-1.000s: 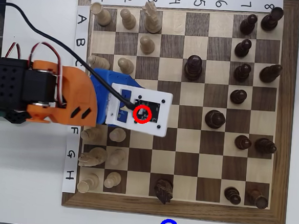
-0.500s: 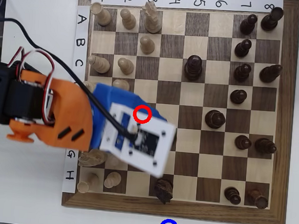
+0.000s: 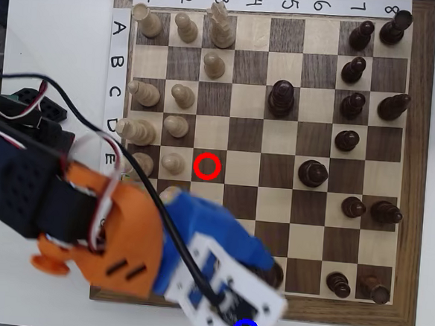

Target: Move the piece to destination

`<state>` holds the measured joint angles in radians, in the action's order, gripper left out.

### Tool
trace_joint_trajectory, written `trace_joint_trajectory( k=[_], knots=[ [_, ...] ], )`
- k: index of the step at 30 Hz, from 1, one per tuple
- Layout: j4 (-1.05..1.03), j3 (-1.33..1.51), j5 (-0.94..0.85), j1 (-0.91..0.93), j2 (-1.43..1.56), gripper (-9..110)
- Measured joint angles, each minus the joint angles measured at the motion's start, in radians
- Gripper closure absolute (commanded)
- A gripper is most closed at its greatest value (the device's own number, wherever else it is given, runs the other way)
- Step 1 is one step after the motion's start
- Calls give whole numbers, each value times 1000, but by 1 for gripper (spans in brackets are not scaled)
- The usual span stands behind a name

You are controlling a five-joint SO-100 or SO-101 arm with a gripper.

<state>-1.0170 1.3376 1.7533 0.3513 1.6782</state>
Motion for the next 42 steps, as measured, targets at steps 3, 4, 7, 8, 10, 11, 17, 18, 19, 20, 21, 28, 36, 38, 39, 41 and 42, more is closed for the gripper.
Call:
trace_joint_trajectory(
  k=[3,4,7,8,10,11,17,18,19,20,21,28,36,38,39,41,42],
  knots=[
    [0,-46,0,38,-57,101],
    [0,-57,-2,51,-75,101],
    [8,-84,-12,86,-129,101],
    [15,-91,-17,98,-146,101],
    [32,-100,-28,121,-176,101],
    [40,-101,-34,130,-189,101],
    [117,-101,-74,181,-221,101],
    [132,-101,-81,189,-221,101],
    [147,-101,-87,195,-221,101],
    [163,-101,-95,201,-221,101],
    [181,-95,-103,207,-221,101],
    [295,14,-141,235,-221,101],
    [405,173,-156,236,-221,101],
    [430,207,-156,236,-221,101],
    [442,221,-158,236,-221,101],
    [463,247,-166,236,-221,101],
    [472,256,-166,236,-221,101]
  ],
)
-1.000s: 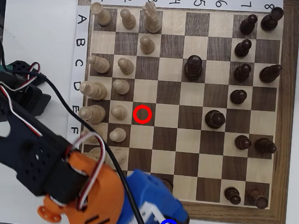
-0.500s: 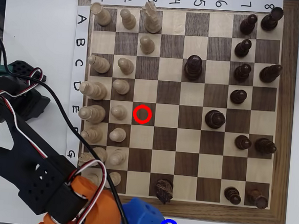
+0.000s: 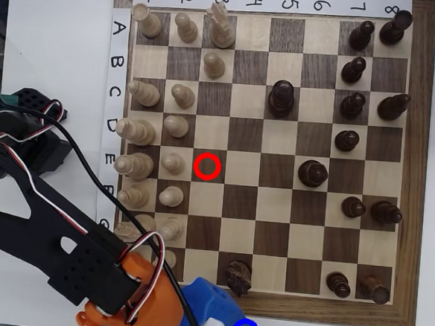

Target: Move the piece to destination

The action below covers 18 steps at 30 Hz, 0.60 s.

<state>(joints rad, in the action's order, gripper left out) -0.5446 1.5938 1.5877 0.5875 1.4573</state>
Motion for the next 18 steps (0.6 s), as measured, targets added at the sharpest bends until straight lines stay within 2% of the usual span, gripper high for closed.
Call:
trace_joint_trajectory(
  k=[18],
  knots=[
    [156,175,-9,0,0,101]
  ],
)
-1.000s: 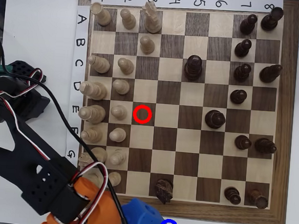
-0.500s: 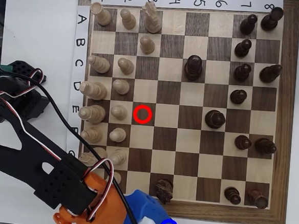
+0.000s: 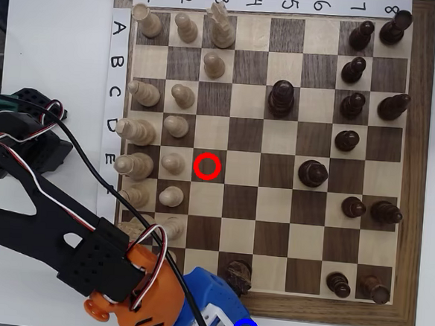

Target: Move the piece to destination

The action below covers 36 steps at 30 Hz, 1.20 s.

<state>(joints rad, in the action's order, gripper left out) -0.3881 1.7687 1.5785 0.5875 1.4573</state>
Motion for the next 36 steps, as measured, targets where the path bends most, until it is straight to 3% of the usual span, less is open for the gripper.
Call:
trace_joint_trajectory(
  k=[36],
  knots=[
    [60,14,8,3,-92,101]
  ],
)
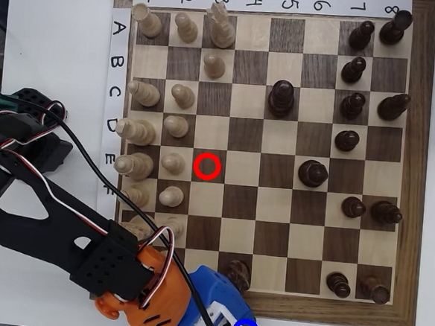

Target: Move the piece to destination

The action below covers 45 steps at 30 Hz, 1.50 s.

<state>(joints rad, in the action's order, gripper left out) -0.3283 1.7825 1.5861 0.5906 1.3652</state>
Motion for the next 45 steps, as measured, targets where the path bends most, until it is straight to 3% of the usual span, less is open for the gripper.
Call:
trace_joint_trajectory(
  k=[12,23,30,45],
  knots=[
    [0,-3,-6,6,-26,101],
    [-14,-38,29,6,-54,73],
    [-69,-95,81,5,-64,67],
    [-132,-176,117,5,-64,67]
  ],
)
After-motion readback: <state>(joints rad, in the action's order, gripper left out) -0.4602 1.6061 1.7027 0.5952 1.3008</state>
